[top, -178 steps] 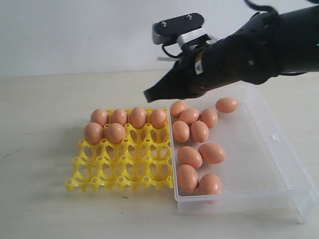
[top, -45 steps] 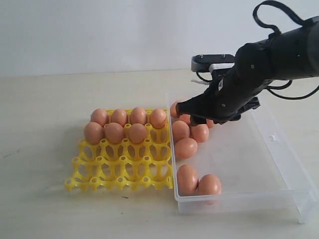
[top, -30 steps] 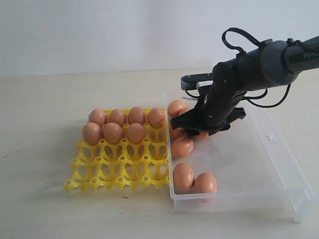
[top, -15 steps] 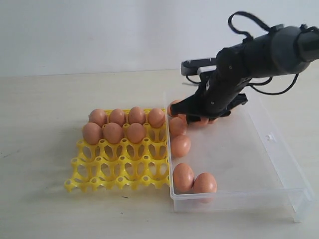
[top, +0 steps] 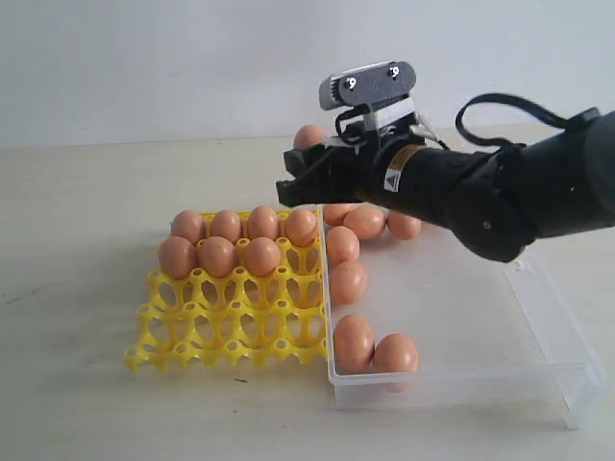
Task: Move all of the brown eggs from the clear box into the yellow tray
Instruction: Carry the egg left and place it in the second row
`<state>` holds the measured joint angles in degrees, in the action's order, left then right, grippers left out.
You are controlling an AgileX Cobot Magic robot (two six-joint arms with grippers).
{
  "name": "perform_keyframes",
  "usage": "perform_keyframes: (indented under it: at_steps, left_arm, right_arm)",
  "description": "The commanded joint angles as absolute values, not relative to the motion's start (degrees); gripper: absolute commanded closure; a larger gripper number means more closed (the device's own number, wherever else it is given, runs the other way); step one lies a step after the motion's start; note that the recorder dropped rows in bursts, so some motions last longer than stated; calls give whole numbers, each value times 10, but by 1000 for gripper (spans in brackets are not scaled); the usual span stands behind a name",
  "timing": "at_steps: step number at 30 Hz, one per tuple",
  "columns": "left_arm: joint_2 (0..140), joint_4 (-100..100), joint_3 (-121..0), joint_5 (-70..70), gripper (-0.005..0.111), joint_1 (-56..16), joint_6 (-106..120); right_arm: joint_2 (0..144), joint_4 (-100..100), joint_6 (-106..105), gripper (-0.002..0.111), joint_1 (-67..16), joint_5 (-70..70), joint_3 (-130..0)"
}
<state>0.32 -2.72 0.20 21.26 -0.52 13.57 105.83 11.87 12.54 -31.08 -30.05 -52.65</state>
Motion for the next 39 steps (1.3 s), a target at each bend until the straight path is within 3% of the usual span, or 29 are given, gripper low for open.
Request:
perform_keyframes:
  at_steps: [1,20,22,28,31,36,39]
  left_arm:
    - [0,-29,0,208,107,-6,135]
    - [0,-29,0,208,107,-6,135]
    - [0,-29,0,208,107,-6,135]
    - [0,-29,0,208,107,-6,135]
    - [0,-29,0,208,107,-6,135]
    - [0,-29,0,208,107,-6,135]
    - [0,-29,0,208,107,-6,135]
  right_arm:
    - [1095,191,136,108,-313,-409,-513]
    - [1188,166,132,107,-313,-442,-513]
    - [1188,166,132,102,-313,-441,-513]
    - [1188,165,135,60,-313,-441,-513]
    - [1188,165,135,48,-313,-440,-513]
    - [1187,165,135,47,-313,-440,-513]
    - [1159,165,135,55,-313,-415,-513]
